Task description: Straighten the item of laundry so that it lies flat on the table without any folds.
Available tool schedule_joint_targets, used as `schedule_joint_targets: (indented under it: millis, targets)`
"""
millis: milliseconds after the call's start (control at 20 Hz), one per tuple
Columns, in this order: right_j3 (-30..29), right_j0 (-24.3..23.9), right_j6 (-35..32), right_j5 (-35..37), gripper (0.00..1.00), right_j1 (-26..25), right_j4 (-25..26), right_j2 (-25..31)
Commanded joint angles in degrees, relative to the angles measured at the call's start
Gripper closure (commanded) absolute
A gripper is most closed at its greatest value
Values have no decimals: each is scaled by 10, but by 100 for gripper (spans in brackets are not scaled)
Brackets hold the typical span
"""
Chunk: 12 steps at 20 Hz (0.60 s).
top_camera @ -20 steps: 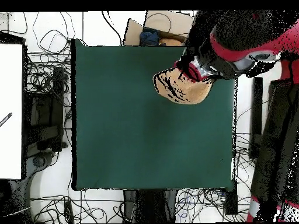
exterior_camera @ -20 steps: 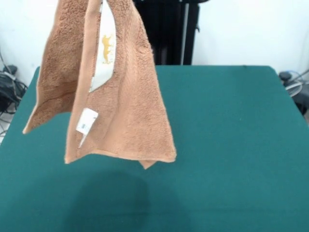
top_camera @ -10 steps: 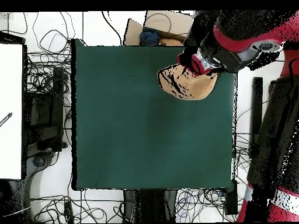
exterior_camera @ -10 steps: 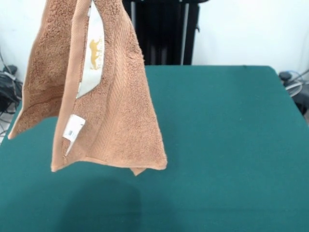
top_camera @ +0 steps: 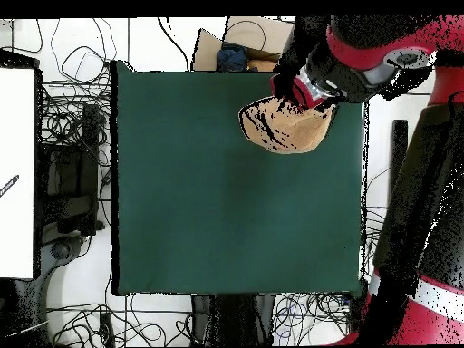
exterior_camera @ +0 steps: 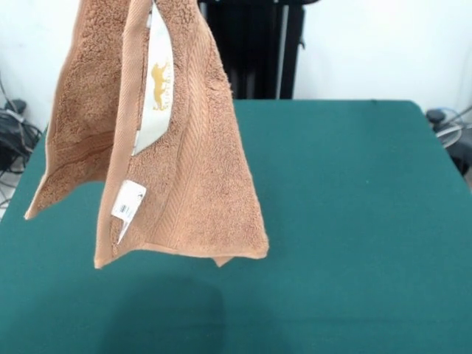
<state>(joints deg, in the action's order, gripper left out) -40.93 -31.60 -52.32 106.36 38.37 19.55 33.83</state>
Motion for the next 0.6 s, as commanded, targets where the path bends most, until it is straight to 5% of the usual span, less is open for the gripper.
schedule_joint_targets:
  millis: [50,600]
  targets:
    - [4,13,163,36,100,-7,40,44]
    - [65,20,185,51,100,-40,59,47]
